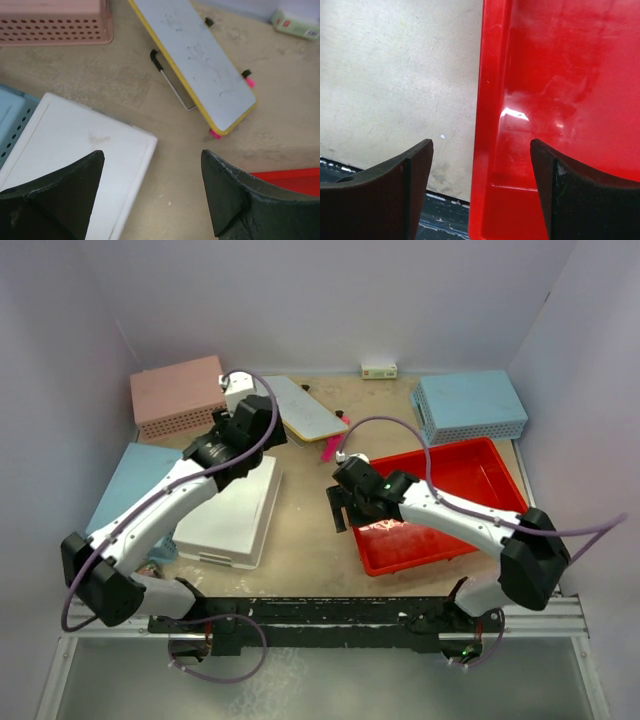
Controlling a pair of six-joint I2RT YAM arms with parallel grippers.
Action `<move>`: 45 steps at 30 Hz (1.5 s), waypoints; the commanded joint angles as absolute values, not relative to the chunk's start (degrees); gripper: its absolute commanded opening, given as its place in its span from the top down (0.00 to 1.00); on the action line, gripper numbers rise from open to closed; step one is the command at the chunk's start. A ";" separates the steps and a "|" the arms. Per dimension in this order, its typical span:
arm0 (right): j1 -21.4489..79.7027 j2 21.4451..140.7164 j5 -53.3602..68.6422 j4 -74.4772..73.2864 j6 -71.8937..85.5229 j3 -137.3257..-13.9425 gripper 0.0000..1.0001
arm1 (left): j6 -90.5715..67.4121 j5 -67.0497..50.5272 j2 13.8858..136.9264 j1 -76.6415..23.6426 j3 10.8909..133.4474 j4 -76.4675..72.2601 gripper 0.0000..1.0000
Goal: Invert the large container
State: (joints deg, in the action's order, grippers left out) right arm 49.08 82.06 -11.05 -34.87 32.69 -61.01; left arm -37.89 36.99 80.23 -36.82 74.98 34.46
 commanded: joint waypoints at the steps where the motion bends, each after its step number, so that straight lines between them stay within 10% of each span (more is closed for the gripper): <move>1: 50.45 85.79 -14.02 -31.50 36.56 -60.06 0.24 | -37.50 36.98 75.27 -36.74 77.68 35.47 0.24; 8: 50.56 85.53 -14.68 -35.00 40.08 -63.22 1.00 | -37.88 38.18 72.30 -36.74 75.74 35.30 0.24; 24: 50.33 81.68 -4.71 -49.12 53.60 -93.37 1.00 | -35.65 44.70 70.10 -36.41 77.51 37.78 0.22; 45: 44.73 81.85 17.67 -24.39 62.95 -94.33 1.00 | -34.01 30.02 67.67 -15.44 77.21 37.84 0.19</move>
